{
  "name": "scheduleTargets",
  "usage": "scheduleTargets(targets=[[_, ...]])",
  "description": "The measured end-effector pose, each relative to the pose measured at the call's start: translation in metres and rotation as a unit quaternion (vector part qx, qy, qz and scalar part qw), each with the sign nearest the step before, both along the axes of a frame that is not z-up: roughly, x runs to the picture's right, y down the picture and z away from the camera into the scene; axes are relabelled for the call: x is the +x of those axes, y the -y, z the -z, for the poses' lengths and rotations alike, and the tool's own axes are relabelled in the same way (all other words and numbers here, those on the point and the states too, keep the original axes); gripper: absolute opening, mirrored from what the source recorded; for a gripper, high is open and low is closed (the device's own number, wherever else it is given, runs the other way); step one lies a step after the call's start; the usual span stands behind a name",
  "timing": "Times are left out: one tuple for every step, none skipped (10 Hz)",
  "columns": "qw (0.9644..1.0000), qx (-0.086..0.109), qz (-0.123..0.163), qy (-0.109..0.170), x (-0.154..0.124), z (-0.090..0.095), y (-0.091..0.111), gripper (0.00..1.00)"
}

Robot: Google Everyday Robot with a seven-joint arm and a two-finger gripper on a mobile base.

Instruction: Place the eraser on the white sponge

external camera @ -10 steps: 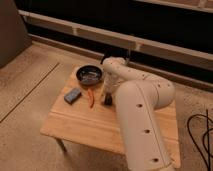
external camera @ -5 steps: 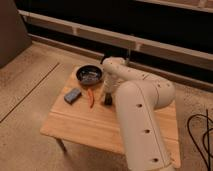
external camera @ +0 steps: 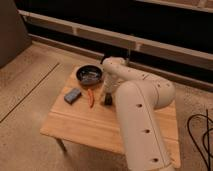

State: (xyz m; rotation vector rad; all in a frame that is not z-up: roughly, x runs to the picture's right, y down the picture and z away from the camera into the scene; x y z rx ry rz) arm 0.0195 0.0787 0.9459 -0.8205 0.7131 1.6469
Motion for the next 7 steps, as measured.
scheduleTargets(targets=[[1.0, 0.0, 0.0, 0.0, 0.0, 0.0, -0.0001, 0.72], [1.0, 0.0, 0.0, 0.0, 0.0, 0.0, -0.0001, 0.56], [1.0, 0.0, 0.0, 0.0, 0.0001, 0.0, -0.0001, 0.44], [1.0, 0.0, 0.0, 0.0, 0.0, 0.0, 0.0, 0.32], [1.0, 0.0, 0.0, 0.0, 0.0, 0.0, -0.0001, 0.22], [1.0, 0.0, 0.0, 0.0, 0.0001, 0.0, -0.0001, 0.13], [1.0, 0.0, 0.0, -0.001, 0.0002, -0.0002, -0.0002, 0.02]])
